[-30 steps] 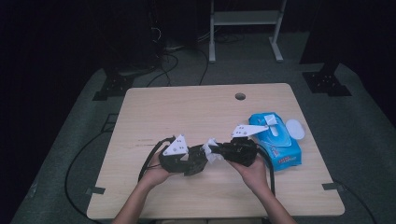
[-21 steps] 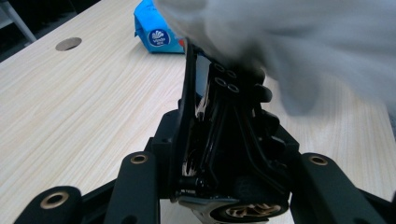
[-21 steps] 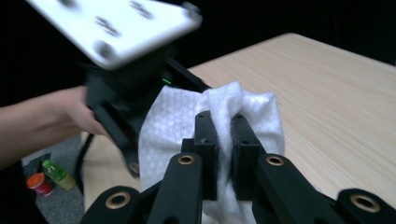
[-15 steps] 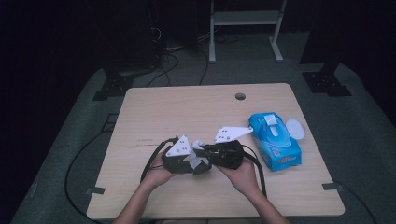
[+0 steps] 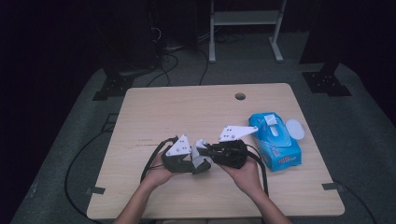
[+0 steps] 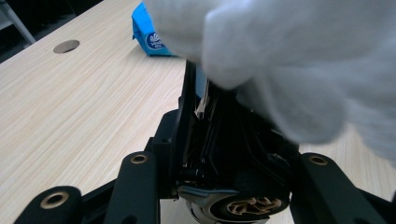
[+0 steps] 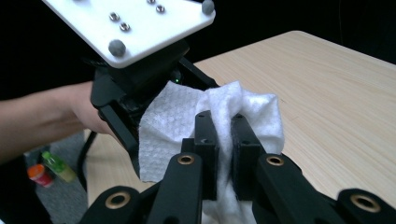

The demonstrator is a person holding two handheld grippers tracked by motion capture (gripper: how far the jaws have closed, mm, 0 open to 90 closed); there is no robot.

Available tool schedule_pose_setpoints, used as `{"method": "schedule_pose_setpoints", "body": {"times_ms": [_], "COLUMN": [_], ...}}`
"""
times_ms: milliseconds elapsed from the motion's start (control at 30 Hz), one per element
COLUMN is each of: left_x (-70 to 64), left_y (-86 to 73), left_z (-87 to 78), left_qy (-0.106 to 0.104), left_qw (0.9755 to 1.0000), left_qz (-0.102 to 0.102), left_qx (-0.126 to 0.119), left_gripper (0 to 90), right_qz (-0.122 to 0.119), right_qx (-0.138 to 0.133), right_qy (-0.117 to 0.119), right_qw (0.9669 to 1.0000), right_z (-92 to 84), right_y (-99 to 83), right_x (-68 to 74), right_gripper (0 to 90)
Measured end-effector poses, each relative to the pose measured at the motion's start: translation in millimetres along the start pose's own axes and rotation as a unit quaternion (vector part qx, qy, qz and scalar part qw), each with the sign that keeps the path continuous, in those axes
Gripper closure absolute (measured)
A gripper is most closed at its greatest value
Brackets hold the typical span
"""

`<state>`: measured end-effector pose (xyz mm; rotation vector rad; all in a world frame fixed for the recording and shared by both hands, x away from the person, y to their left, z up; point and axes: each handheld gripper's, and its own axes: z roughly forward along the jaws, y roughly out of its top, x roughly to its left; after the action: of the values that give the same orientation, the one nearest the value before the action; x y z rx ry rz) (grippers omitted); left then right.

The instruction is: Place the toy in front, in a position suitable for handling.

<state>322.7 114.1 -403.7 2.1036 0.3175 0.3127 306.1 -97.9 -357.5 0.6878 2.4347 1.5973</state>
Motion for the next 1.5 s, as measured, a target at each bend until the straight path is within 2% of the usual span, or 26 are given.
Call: {"method": "schedule_pose_setpoints", "body": {"times_ms": [200, 400, 500, 600, 767, 833, 967, 1133, 1500], "left_x": [1.8, 0.0, -0.9, -0.7, -0.6, -1.4, -3.1, -4.2, -2.5], "left_y": [-1.6, 1.0, 1.5, 1.6, 1.5, 2.3, 4.3, 2.8, -7.8], "left_z": [-2.3, -0.6, -0.1, -0.1, 0.2, 1.3, 5.1, 7.1, -2.5], "left_qy": [0.002, 0.006, 0.005, 0.004, -0.001, -0.002, -0.007, -0.009, -0.006], "left_qw": [1.0, 1.0, 0.9999, 0.9999, 1.0, 1.0, 0.9999, 0.9999, 1.0], "left_qz": [-0.001, 0.007, 0.008, 0.008, 0.008, 0.007, 0.009, 0.01, 0.004], "left_qx": [-0.001, 0.004, 0.004, 0.004, 0.001, -0.001, -0.001, 0.002, 0.001], "left_gripper": [57.5, 57.5, 57.4, 57.5, 57.5, 57.5, 57.6, 57.6, 57.7], "right_qz": [0.029, 0.073, 0.1, 0.106, 0.123, 0.125, 0.111, 0.082, 0.082], "right_qx": [-0.008, 0.004, 0.007, 0.011, -0.007, -0.012, -0.013, -0.009, -0.002], "right_qy": [-0.023, -0.03, -0.009, 0.001, 0.021, 0.026, 0.02, 0.011, 0.018], "right_qw": [0.9993, 0.9969, 0.9949, 0.9943, 0.9922, 0.9918, 0.9936, 0.9965, 0.9965], "right_z": [-11.0, -17.7, -13.9, -9.6, -10.2, -11.4, -15.4, -16.6, -5.9], "right_y": [-10.2, -35.1, -44.5, -47.7, -48.0, -46.6, -42.2, -35.0, -37.9], "right_x": [-17.7, -38.4, -45.4, -46.3, -48.4, -47.7, -42.9, -34.4, -31.3], "right_gripper": [83.1, 83.0, 83.0, 83.0, 83.0, 83.0, 83.0, 83.0, 83.0]}}
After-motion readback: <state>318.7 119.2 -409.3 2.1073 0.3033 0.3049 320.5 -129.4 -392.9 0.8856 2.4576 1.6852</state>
